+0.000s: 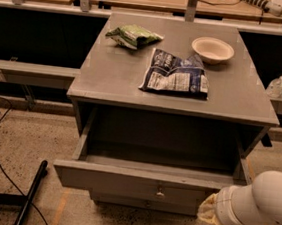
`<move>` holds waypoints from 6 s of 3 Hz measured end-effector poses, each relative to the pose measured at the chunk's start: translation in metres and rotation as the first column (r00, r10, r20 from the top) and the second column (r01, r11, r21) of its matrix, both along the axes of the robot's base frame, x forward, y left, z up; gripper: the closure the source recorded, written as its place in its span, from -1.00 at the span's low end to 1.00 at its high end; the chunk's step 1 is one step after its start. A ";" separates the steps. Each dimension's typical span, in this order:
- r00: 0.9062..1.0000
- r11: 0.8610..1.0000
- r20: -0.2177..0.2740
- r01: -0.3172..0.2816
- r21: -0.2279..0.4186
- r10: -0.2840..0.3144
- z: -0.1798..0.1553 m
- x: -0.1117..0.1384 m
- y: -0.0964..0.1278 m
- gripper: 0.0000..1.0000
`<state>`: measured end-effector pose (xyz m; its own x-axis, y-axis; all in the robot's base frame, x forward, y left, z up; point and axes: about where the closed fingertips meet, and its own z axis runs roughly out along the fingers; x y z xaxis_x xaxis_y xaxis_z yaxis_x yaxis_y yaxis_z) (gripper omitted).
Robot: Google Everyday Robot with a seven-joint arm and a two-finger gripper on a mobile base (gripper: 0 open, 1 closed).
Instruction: Close top drawer
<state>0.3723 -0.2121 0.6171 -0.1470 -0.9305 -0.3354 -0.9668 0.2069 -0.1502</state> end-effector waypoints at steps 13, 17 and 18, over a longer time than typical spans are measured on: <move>0.955 0.990 0.297 -0.035 0.135 -0.007 -0.009 0.182 0.058 1.00; 0.980 0.973 0.177 -0.123 0.196 0.089 0.005 0.108 0.000 1.00; 0.982 0.971 0.164 -0.130 0.200 0.098 0.004 0.102 0.001 1.00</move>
Offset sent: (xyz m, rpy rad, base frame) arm 0.1023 -0.0019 0.0098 0.0962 -0.0789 -0.0845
